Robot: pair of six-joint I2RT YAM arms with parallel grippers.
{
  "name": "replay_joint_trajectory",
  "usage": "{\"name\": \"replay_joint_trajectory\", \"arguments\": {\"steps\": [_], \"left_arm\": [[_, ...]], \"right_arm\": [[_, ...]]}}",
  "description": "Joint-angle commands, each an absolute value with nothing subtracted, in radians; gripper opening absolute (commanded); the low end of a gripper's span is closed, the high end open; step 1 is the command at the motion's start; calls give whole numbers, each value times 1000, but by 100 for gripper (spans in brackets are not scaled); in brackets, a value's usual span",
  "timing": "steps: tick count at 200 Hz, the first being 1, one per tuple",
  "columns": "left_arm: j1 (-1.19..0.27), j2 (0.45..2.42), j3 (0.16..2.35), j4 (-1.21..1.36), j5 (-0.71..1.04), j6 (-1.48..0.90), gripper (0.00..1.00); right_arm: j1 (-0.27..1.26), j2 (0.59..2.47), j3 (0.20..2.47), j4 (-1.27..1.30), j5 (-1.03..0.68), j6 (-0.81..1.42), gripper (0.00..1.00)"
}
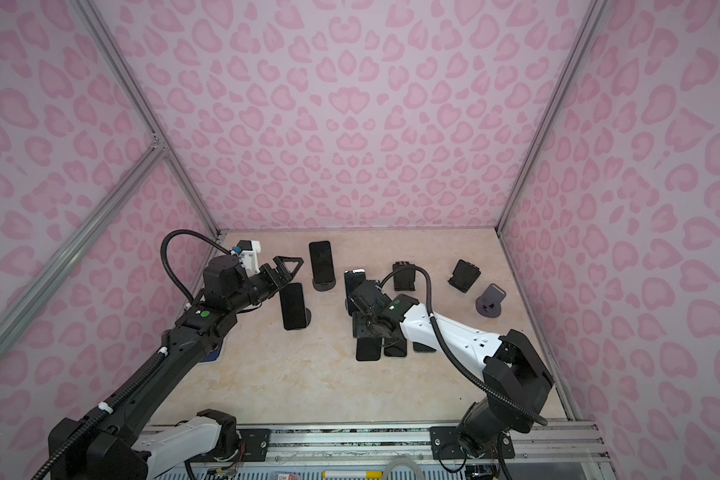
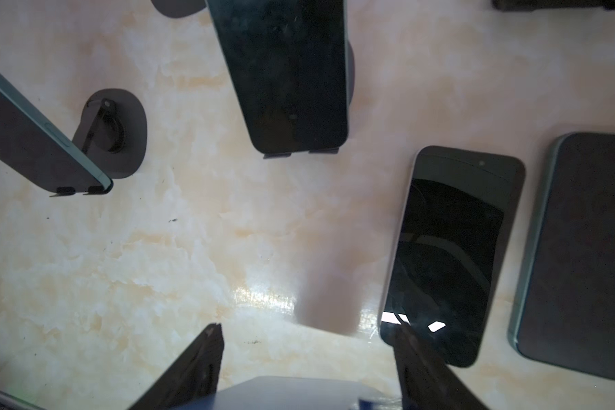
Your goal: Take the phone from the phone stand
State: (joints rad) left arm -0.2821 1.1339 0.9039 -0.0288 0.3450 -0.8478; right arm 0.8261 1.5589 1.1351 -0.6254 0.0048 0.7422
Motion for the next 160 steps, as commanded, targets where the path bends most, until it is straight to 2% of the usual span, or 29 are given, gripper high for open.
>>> {"name": "replay_joint_trajectory", "arguments": {"steps": [1, 160], "left_arm": [[-281, 1132, 913, 5, 365, -856, 98], [-282, 1155, 913, 9, 379, -864, 98]], "right_arm": [[831, 1581, 1130, -583, -3, 762, 71], [813, 1744, 1134, -520, -23, 753, 70]]}}
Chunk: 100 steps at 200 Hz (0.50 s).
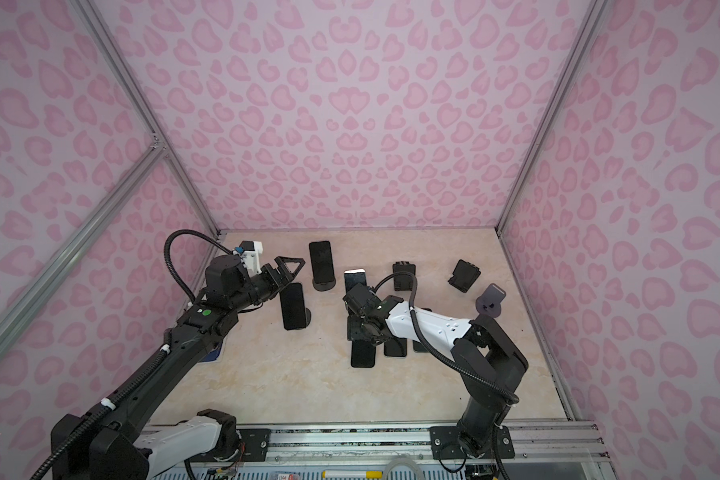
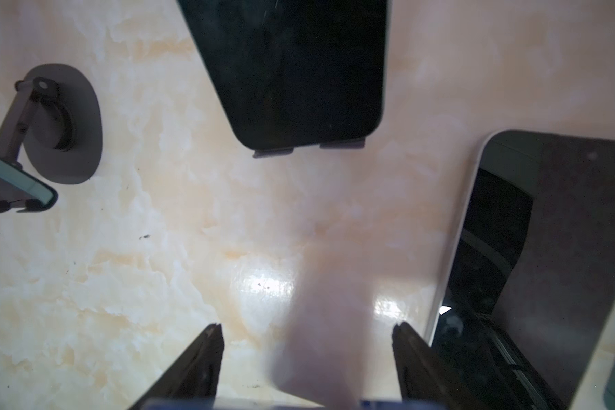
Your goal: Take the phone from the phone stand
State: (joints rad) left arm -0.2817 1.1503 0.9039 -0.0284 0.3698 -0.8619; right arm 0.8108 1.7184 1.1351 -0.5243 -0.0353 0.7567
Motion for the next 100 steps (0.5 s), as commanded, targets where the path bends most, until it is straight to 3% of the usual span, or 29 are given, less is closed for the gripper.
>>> {"name": "replay_joint_trajectory", "arguments": {"steps": [1, 100], "left_arm": [[-281, 1155, 913, 9, 379, -864, 98], [-281, 1163, 911, 11, 384, -865, 98]], "right_arm": [[813, 1745, 1133, -519, -22, 753, 70], [813, 1797, 1131, -478, 28, 759, 70]]}}
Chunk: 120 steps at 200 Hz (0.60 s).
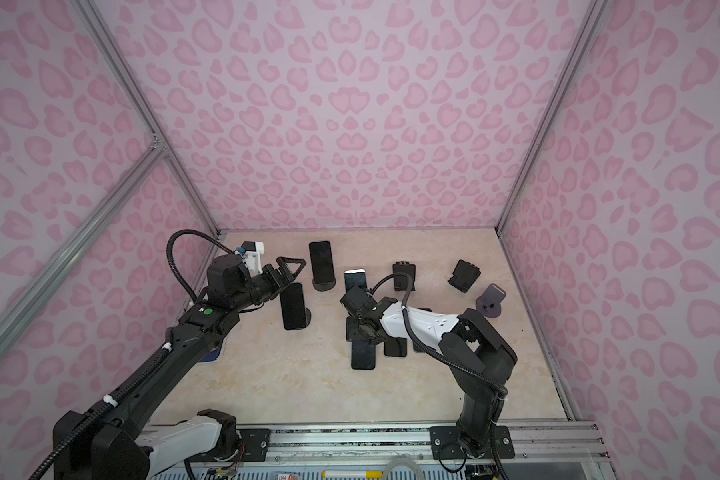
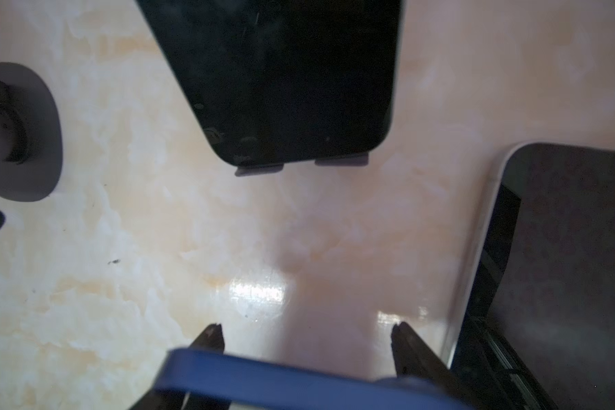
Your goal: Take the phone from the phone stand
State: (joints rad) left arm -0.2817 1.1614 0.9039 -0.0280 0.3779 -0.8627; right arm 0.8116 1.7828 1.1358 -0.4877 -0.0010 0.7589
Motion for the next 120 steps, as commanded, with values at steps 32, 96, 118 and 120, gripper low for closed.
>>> {"name": "replay_joint_trajectory", "arguments": {"steps": [32, 96, 118, 120], "left_arm": [[-281, 1170, 911, 12, 391, -870, 98], [-281, 1167, 913, 12, 394, -869, 98], [-281, 1173, 913, 15, 396, -872, 98], [-281, 1174, 913, 14, 398, -873, 98]], "right_arm": [[812, 1800, 1110, -462, 29, 761, 70], [813, 1822, 1093, -440, 56, 738, 70], [813, 1818, 1090, -435, 77, 734, 70], [812, 1819, 1090, -434, 78, 733, 70]]}}
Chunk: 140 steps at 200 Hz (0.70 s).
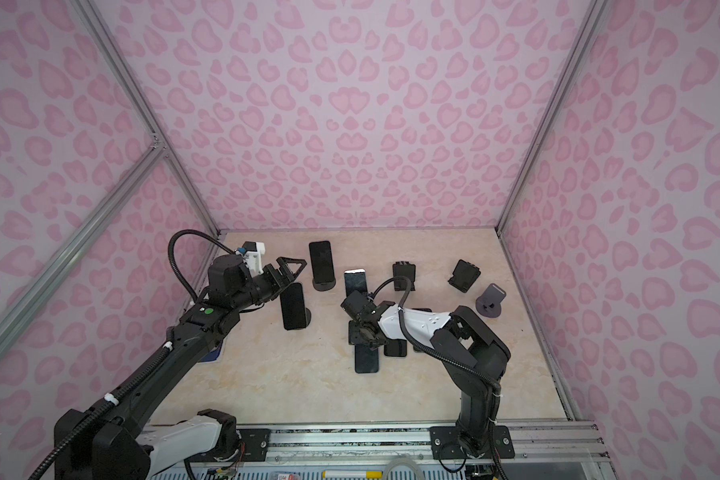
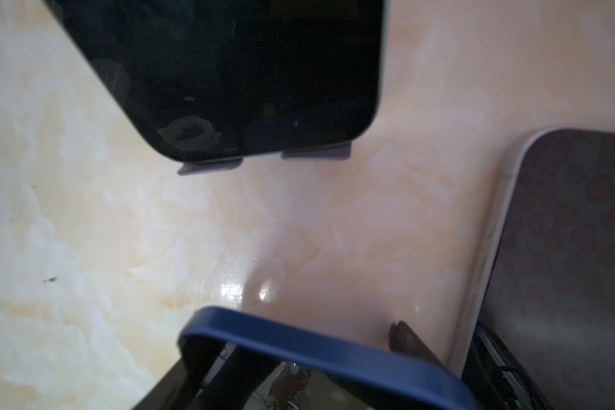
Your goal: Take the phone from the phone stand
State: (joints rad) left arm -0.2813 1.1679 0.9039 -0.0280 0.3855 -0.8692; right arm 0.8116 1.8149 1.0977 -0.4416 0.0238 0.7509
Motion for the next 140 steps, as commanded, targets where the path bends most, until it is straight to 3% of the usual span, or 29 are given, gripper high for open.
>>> {"name": "replay_joint_trajectory", "arguments": {"steps": [1, 140], "left_arm": [[-281, 1175, 913, 14, 398, -873, 98], [-281, 1197, 914, 19, 424, -891, 98]], "right_arm": [[812, 1820, 1091, -434, 78, 733, 70], [813, 1852, 1089, -448, 79, 779, 73]]}}
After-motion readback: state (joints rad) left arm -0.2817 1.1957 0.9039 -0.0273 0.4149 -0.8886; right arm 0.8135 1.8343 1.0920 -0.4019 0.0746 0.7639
